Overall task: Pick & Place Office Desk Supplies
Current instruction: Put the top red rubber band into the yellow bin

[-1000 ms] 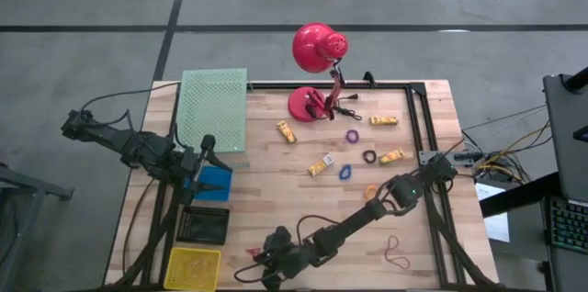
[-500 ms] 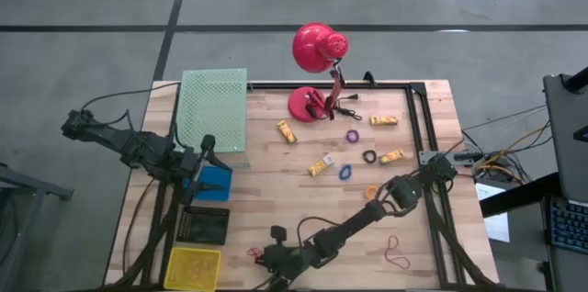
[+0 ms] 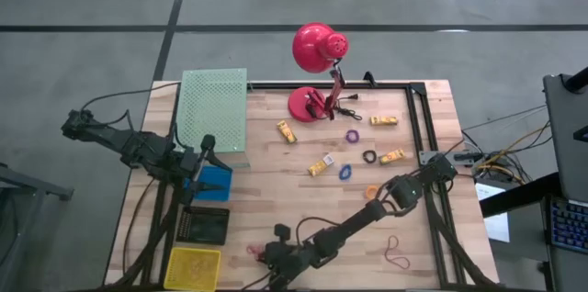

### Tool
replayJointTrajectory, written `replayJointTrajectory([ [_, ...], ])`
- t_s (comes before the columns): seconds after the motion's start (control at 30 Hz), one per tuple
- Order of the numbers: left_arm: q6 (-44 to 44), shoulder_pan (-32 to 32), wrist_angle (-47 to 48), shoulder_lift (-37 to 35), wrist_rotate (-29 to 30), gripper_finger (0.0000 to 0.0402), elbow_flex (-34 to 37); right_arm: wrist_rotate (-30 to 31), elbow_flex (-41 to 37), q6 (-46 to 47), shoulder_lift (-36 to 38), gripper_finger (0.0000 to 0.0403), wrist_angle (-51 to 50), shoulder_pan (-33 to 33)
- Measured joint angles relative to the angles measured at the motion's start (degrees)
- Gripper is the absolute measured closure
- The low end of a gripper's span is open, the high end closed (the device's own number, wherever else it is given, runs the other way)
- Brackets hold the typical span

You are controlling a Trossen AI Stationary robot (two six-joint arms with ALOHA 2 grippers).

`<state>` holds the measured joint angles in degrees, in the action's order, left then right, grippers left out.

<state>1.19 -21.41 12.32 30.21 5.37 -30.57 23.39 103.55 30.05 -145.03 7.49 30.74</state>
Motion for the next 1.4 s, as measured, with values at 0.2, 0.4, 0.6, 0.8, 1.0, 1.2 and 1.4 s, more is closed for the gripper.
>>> replayJointTrajectory([
  [0.2, 0.0, 0.0, 0.0, 0.0, 0.0, 0.0160, 0.0, 2.7, 0.0, -0.4, 0.0, 0.0275, 0.2, -0.1],
  [0.4, 0.0, 0.0, 0.0, 0.0, 0.0, 0.0162, 0.0, 2.7, 0.0, -0.5, 0.0, 0.0223, 0.2, 0.0],
  [0.6, 0.0, 0.0, 0.0, 0.0, 0.0, 0.0161, 0.0, 2.7, 0.0, -0.7, 0.0, 0.0200, 0.1, 0.0],
  [0.8, 0.0, 0.0, 0.0, 0.0, 0.0, 0.0161, 0.0, 1.9, 0.0, 2.9, 0.0, 0.0204, 0.2, 0.0],
  [1.0, 0.0, 0.0, 0.0, 0.0, 0.0, 0.0161, 0.0, 1.8, 0.0, 6.0, 0.0, 0.0211, 0.2, 0.0],
  [1.2, 0.0, 0.0, 0.0, 0.0, 0.0, 0.0161, 0.0, 1.2, 0.0, 6.0, 0.1, 0.0215, 0.0, 0.0],
  [1.4, 0.0, 0.0, 0.0, 0.0, 0.0, 0.0162, 0.0, -0.1, 0.0, 5.8, 1.5, 0.0226, -2.6, 0.0],
])
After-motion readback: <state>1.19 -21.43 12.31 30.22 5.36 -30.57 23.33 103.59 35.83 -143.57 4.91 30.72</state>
